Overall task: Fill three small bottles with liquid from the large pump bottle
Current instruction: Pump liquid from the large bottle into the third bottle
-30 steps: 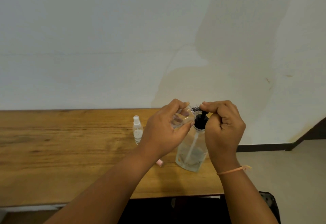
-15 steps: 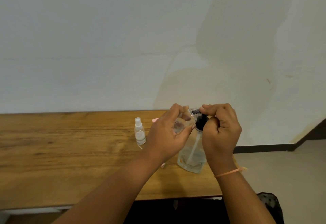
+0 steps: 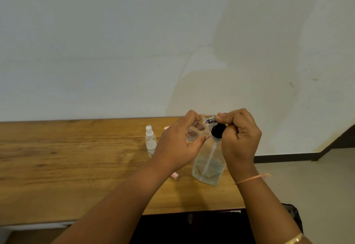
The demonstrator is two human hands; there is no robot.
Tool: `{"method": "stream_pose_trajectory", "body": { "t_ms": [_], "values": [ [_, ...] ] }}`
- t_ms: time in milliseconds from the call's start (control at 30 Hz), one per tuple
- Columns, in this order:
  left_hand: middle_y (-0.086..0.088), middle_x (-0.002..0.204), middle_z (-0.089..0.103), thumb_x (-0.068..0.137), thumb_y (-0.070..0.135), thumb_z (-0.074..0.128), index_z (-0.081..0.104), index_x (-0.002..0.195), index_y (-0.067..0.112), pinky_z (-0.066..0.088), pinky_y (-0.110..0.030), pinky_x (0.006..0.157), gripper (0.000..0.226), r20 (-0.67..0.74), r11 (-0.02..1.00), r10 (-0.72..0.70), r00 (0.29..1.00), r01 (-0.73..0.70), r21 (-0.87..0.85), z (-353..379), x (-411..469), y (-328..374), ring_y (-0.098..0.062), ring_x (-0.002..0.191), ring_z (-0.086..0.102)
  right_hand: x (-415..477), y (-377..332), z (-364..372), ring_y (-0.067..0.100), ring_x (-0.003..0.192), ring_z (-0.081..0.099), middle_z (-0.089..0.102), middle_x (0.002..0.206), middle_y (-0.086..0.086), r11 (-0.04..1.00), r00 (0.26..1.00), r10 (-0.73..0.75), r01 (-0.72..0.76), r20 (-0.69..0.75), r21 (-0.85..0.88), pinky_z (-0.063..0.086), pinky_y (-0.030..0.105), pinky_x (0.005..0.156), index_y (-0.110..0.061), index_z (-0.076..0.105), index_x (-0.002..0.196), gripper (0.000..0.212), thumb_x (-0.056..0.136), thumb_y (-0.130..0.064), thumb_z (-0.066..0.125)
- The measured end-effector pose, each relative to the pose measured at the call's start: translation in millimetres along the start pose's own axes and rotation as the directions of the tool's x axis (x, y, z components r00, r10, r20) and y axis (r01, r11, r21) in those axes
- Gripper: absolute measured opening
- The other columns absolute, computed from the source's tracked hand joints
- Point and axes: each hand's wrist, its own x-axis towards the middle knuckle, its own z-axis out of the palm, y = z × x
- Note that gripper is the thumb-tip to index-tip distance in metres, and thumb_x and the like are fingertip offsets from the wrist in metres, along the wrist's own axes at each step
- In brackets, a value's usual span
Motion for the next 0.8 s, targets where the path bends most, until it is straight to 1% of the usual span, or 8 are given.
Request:
{"method": "stream_pose_trajectory", "body": {
  "t_ms": [133,267,367,467,600,667,700,800],
  "values": [
    [0.019,0.096,0.062,0.082,0.030,0.069,0.047,0.099,0.032,0.056,-0.037,0.074,0.028,-0.012,1.000,0.011,1.000,-0.011,0.001,-4.4,0.5,4.0,-0.001,0.085,0.063,1.9,-6.8,-5.0,0.023,0.083,0.063,0.060,0.078,-0.012,0.998,0.999,0.033,-0.033,0.013,0.046,0.053,0.034,0.074,-0.017,0.065,0.074,0.039,0.071,0.012,0.039],
    [0.023,0.094,0.061,0.080,0.028,0.071,0.046,0.101,0.039,0.054,-0.027,0.074,0.034,-0.035,0.998,0.042,0.999,-0.041,0.043,-8.9,0.9,7.9,0.002,0.084,0.061,9.6,-10.1,-11.9,0.024,0.079,0.063,0.061,0.076,-0.007,1.000,0.997,-0.014,0.012,0.074,0.023,0.054,0.040,0.070,-0.018,0.066,0.077,0.040,0.071,0.013,0.041],
    [0.024,0.094,0.061,0.080,0.028,0.071,0.046,0.102,0.039,0.053,-0.026,0.074,0.035,-0.030,0.998,0.040,0.999,-0.038,0.049,-10.4,3.2,8.6,0.003,0.085,0.061,11.2,-6.4,-12.5,0.025,0.080,0.063,0.062,0.077,-0.002,1.000,0.997,-0.018,0.016,0.079,0.024,0.054,0.042,0.070,-0.017,0.066,0.078,0.039,0.072,0.012,0.041],
    [0.023,0.096,0.061,0.080,0.029,0.071,0.045,0.099,0.039,0.050,-0.022,0.077,0.033,-0.013,0.998,0.041,0.999,-0.041,0.049,-10.5,5.8,7.3,0.003,0.091,0.059,9.8,-4.5,-11.4,0.026,0.079,0.063,0.062,0.077,-0.001,1.000,0.998,-0.025,0.025,0.064,0.008,0.054,0.041,0.069,-0.016,0.067,0.078,0.039,0.072,0.012,0.041],
    [0.022,0.098,0.059,0.081,0.028,0.070,0.039,0.088,0.039,0.051,-0.026,0.075,0.033,0.030,0.998,0.022,0.999,-0.024,0.063,-9.3,4.8,5.9,-0.002,0.091,0.062,2.8,-0.7,-5.6,0.025,0.076,0.061,0.058,0.076,-0.005,0.998,0.998,-0.060,0.061,0.027,-0.031,0.053,0.044,0.066,-0.004,0.069,0.072,0.032,0.072,0.009,0.040],
    [0.021,0.099,0.059,0.081,0.028,0.069,0.040,0.091,0.034,0.051,-0.026,0.074,0.031,0.045,0.997,0.015,0.999,-0.018,0.079,-8.1,3.9,4.4,-0.003,0.092,0.061,1.4,-0.9,-3.8,0.025,0.074,0.060,0.057,0.075,-0.005,0.997,0.998,-0.066,0.066,0.023,-0.040,0.052,0.043,0.064,-0.003,0.069,0.071,0.031,0.072,0.006,0.039],
    [0.022,0.098,0.059,0.081,0.029,0.069,0.041,0.092,0.034,0.051,-0.025,0.075,0.031,0.047,0.997,0.013,0.999,-0.017,0.082,-8.0,3.3,3.8,-0.001,0.092,0.061,0.8,-1.1,-3.7,0.026,0.074,0.061,0.058,0.074,-0.005,0.998,0.998,-0.055,0.055,0.019,-0.033,0.052,0.042,0.064,-0.003,0.069,0.071,0.031,0.071,0.008,0.040],
    [0.023,0.097,0.060,0.081,0.028,0.069,0.038,0.091,0.043,0.051,-0.023,0.075,0.035,0.032,0.996,0.033,0.999,-0.035,0.080,-9.7,2.7,6.8,0.001,0.089,0.061,1.6,-3.6,-6.1,0.026,0.078,0.062,0.061,0.076,-0.002,1.000,1.000,-0.014,0.014,0.015,0.004,0.053,0.040,0.068,-0.004,0.070,0.073,0.034,0.070,0.012,0.041]
  ]
}}
